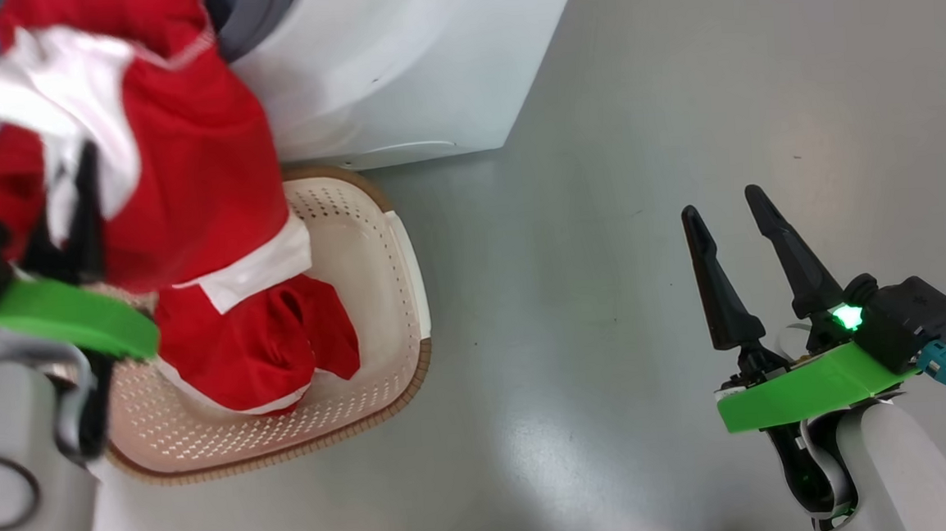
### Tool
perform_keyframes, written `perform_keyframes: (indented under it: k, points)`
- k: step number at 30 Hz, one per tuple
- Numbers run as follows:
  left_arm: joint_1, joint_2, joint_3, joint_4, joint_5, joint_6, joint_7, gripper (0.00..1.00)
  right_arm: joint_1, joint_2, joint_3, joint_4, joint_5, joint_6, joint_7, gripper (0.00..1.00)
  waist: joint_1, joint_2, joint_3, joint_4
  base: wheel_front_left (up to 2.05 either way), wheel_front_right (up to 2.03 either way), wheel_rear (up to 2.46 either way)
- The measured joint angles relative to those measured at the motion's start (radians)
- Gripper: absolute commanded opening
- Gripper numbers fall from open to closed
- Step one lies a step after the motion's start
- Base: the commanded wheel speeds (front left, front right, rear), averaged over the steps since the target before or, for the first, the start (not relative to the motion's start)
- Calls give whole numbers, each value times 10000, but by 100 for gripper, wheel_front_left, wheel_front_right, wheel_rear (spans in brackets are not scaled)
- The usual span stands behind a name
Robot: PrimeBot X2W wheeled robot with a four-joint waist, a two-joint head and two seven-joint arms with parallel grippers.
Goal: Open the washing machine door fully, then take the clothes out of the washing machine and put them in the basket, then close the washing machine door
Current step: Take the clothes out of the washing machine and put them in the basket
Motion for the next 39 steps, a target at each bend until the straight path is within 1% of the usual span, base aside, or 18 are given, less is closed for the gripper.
perform_keyframes:
  k: [2,3,4,10,15,18,29,35,39]
  points:
    - [387,-128,2,-270,134,-2,0,0,7,0,-2,10,0,0,0,100,0,0,-38,46,0,0,0]
    - [751,-284,4,-466,192,0,0,0,11,0,-10,12,0,0,0,100,0,0,-69,86,0,0,0]
    - [751,-284,4,-466,192,0,0,0,11,0,-10,12,0,0,0,100,0,0,-69,86,0,0,0]
    - [1476,-740,94,-591,368,0,0,0,14,0,-10,12,0,0,0,100,0,0,-50,159,0,0,0]
    - [1648,-1047,234,-117,489,-2,0,0,13,0,-10,-2,-2,0,0,100,0,0,90,145,0,0,0]
    - [1759,-1185,242,416,497,0,0,0,12,-2,-27,-23,-4,0,0,100,0,0,211,106,0,0,0]
    - [1656,-1248,-98,2017,230,0,12,0,4,-2,-63,-142,-8,0,0,100,0,0,669,-9,0,0,0]
    - [1193,-1267,-619,2909,-35,-2,12,0,-7,-2,-56,-165,-12,0,0,100,0,0,937,-62,0,0,0]
    - [916,-1256,-761,3204,-188,-2,12,0,-12,-2,-71,-198,-13,0,0,100,0,0,1093,-117,0,0,0]
